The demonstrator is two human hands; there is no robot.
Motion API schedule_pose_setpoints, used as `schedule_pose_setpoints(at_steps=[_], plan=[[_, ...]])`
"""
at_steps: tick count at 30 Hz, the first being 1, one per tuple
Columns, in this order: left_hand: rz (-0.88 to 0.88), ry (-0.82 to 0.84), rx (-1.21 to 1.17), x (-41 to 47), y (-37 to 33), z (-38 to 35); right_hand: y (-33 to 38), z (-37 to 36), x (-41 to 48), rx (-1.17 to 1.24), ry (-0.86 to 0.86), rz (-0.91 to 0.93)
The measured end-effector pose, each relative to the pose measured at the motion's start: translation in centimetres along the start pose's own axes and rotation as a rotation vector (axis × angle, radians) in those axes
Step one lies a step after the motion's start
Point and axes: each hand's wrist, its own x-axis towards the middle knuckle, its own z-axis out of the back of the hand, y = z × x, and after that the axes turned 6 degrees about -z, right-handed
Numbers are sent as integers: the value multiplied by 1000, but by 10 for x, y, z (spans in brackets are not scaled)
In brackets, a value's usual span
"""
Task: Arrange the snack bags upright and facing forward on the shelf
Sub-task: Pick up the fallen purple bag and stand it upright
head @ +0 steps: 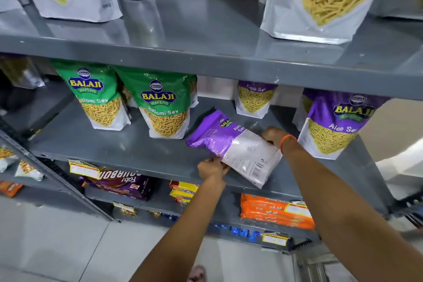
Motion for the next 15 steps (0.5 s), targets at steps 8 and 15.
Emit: schedule_pose_setpoints(at_steps=[8, 15], plan=[[-151, 218, -17, 7, -30, -18, -22, 5, 6, 738, -175, 60], [-547, 277, 169, 29, -46, -60, -40, -6, 13, 878, -445, 186]])
